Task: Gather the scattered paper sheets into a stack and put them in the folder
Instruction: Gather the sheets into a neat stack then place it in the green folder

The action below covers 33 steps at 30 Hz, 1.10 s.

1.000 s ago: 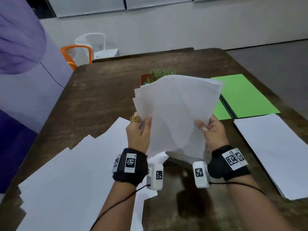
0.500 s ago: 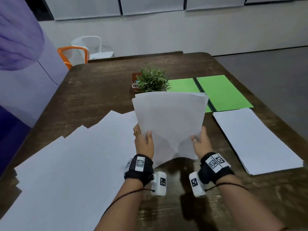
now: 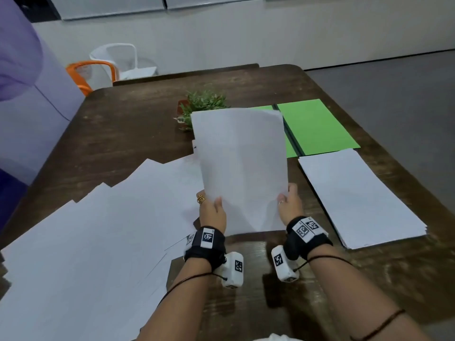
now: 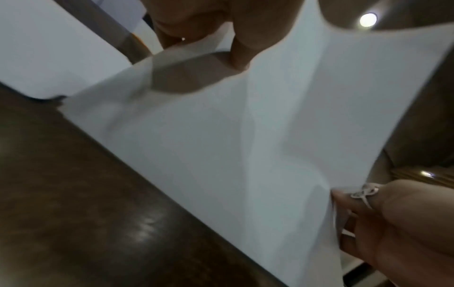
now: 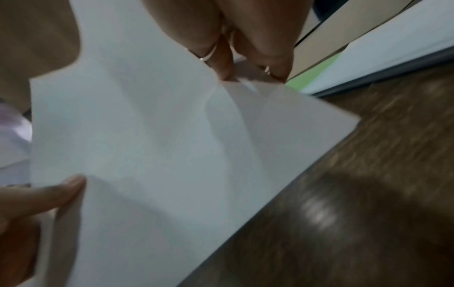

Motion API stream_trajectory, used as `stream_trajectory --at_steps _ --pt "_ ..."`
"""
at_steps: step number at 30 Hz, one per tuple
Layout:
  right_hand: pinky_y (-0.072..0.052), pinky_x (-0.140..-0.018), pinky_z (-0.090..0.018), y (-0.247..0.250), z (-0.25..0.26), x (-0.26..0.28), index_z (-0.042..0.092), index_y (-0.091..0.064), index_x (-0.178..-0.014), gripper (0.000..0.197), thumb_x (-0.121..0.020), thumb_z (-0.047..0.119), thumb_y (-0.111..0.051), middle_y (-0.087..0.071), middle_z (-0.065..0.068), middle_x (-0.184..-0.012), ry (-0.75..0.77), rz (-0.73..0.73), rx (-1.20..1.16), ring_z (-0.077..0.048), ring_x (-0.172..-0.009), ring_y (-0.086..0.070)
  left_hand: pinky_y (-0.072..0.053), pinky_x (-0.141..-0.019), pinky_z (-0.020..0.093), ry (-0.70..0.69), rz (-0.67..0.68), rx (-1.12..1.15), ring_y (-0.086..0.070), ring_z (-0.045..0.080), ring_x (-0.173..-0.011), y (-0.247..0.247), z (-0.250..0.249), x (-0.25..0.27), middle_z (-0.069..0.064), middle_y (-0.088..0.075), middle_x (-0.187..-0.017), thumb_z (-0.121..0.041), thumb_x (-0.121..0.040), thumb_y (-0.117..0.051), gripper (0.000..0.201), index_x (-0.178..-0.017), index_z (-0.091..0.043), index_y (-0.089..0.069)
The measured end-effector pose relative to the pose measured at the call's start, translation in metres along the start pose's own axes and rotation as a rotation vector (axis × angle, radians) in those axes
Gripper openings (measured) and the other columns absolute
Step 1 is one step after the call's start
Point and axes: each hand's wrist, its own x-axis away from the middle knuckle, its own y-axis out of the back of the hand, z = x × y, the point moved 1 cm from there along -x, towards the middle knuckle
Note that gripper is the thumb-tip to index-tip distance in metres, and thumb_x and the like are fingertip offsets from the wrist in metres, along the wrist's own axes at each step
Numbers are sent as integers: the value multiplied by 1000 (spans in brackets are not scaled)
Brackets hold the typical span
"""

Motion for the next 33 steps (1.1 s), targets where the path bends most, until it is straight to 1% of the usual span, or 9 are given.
stream_trajectory --at_steps 2,5,8,13,19,22,24,29,33 --pt "-33 -73 -27 28 -1 -16 2 -35 -127 35 -92 -5 -32 -55 -20 -108 5 -99 18 -32 -96 -53 -41 -90 28 -7 54 2 -54 35 -112 -22 -21 1 23 -56 -120 -8 -96 -45 35 -128 3 -36" --pt "-36 -80 -32 80 -15 -44 4 -42 -126 39 -89 -7 -34 -54 -21 -116 5 -220 113 -34 -109 -49 -32 -103 27 5 204 -84 -43 31 -128 -70 -52 4 21 -44 -138 -12 -96 -47 51 -141 2 -25" --pt "-38 -93 -35 136 -42 -66 5 -50 -127 46 -86 -11 -37 -54 -24 -122 -20 -311 244 -35 -114 -48 -39 -95 34 34 394 -242 -51 34 -117 -130 -72 11 22 -54 -126 -14 -97 -45 33 -125 4 -45" --pt "-39 -96 -36 212 -95 -99 11 -45 -137 55 -87 -10 -38 -47 -26 -130 -136 -267 462 -38 -120 -45 -45 -93 36 -20 603 -338 -56 34 -111 -221 -87 34 19 -60 -118 -6 -94 -49 24 -117 0 -53" --pt "-33 -102 -36 241 -141 -128 16 -32 -145 60 -89 6 -52 -41 -20 -139 -231 -174 608 -36 -127 -37 -40 -94 32 16 668 -462 -51 33 -118 -274 -79 48 19 -53 -128 -18 -93 -55 38 -126 0 -47" --pt "-19 -114 -38 235 -142 -128 20 -16 -149 74 -89 33 -58 -27 -10 -152 -161 -87 793 -32 -139 -17 -31 -107 42 51 676 -582 -32 37 -133 -273 -70 49 20 -26 -146 -36 -91 -56 80 -149 -8 -10" --pt "-10 -117 -36 221 -134 -125 19 -16 -150 74 -90 33 -58 -19 -9 -156 -28 -7 766 -30 -144 -8 -33 -105 44 35 588 -631 -29 36 -131 -260 -68 42 20 -22 -145 -43 -90 -54 85 -151 -17 -1" --pt "-10 -115 -32 159 -101 -108 16 -30 -146 61 -92 24 -56 -21 -9 -155 227 230 614 -24 -145 -7 -37 -101 40 -73 355 -676 -33 30 -123 -182 -48 12 15 -26 -139 -42 -89 -56 80 -150 -18 -9" --pt "-13 -114 -29 93 -76 -84 16 -42 -140 50 -92 25 -55 -30 -6 -151 357 431 606 -24 -143 -16 -37 -100 42 6 186 -802 -29 31 -126 -87 4 -3 13 -26 -141 -37 -87 -60 72 -147 -19 -24"
